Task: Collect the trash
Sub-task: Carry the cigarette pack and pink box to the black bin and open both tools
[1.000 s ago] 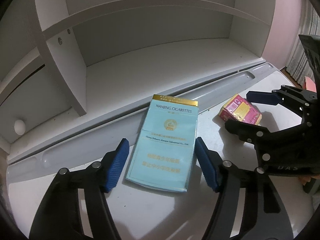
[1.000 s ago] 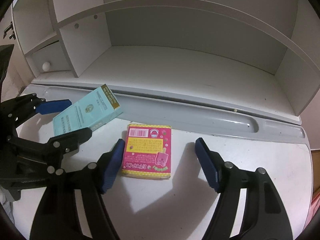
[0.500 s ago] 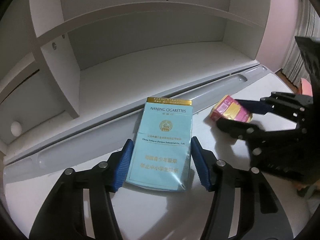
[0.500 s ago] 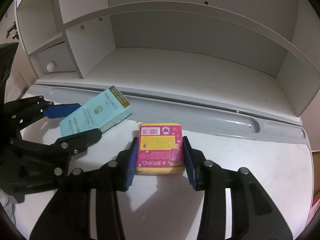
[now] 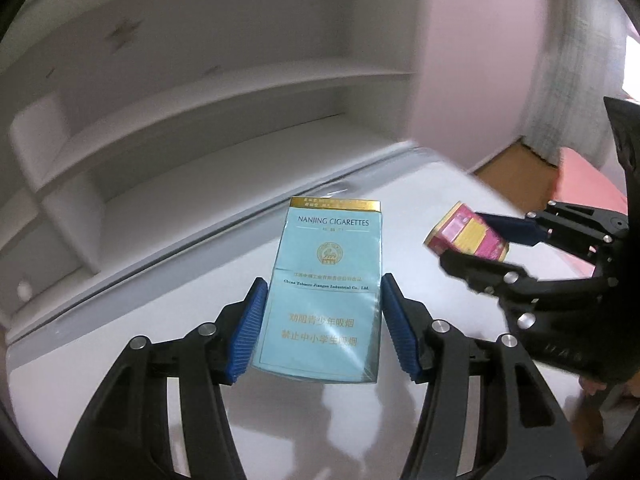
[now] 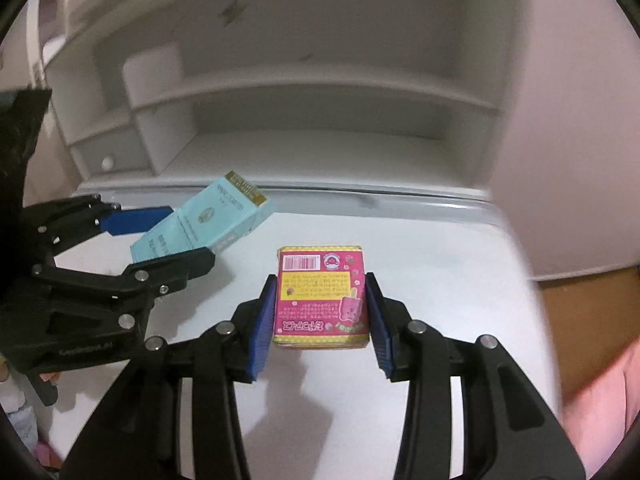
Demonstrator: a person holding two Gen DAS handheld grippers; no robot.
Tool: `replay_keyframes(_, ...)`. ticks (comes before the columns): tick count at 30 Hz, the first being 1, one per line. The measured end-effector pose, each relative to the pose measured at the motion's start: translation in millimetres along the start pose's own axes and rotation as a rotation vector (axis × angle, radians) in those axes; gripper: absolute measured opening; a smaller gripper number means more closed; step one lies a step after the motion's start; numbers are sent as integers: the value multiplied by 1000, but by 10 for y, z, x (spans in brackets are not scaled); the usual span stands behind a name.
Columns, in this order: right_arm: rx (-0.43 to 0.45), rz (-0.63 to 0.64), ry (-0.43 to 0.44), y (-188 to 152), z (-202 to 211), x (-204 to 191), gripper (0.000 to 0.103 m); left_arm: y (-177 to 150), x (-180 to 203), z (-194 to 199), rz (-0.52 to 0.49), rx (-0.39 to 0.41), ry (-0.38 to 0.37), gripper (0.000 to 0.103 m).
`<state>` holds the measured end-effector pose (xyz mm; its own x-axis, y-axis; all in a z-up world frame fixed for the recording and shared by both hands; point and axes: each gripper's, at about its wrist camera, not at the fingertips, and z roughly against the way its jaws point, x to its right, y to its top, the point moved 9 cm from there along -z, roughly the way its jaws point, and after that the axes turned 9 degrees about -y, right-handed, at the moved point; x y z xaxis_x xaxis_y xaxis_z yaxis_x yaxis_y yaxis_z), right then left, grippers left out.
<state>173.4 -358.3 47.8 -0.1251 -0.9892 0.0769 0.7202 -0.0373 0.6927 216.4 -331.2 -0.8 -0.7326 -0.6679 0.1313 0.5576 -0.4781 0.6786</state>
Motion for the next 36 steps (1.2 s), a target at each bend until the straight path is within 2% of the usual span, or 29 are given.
replay_keyframes(4,38,-143,-93,-439,703,1065,42,142,1050,3,-118,22,-108,56)
replay_keyframes(8,24,-320,-101,-1142,1275,2029,42,91,2357,-29,-260,14,-253,56)
replay_keyframes(12,-42,-462,-142,-1974,1575,2687,42,-208,3515,-118,-384,-41,-379,56)
replay_keyframes(16,-135,-573,-159,-2796,1583,3117,42,-621,4225,-326,-457,-131,-458,56)
replay_keyframes(17,-164,-602,-154,-2985,1531,3183,42,-811,4396,-451,-465,-176,-478,56)
replay_keyframes(20,-281,-705,-113,-3654,1189,3322,42,-1285,4586,-853,-436,-307,-509,56)
replay_keyframes(22,-376,-753,-83,-4092,865,3352,42,-1702,4623,-1238,-388,-426,-521,56)
replay_keyframes(24,-497,-755,-93,-4540,449,3330,42,-2198,4606,-1752,-299,-585,-535,56)
replay_keyframes(25,-565,-763,-87,-4816,225,3304,42,-2459,4573,-2051,-272,-663,-512,55)
replay_keyframes(28,-722,-818,-57,-5404,-291,3138,42,-2881,4516,-2549,-205,-798,-479,55)
replay_keyframes(30,-776,-868,-44,-5632,-451,3100,42,-3063,4512,-2780,-176,-854,-456,55)
replay_keyframes(32,-791,-929,-30,-5788,-494,3074,42,-3138,4545,-2846,-152,-885,-470,55)
replay_keyframes(36,-787,-978,-4,-5878,-504,3070,43,-3071,4552,-2955,-179,-903,-483,56)
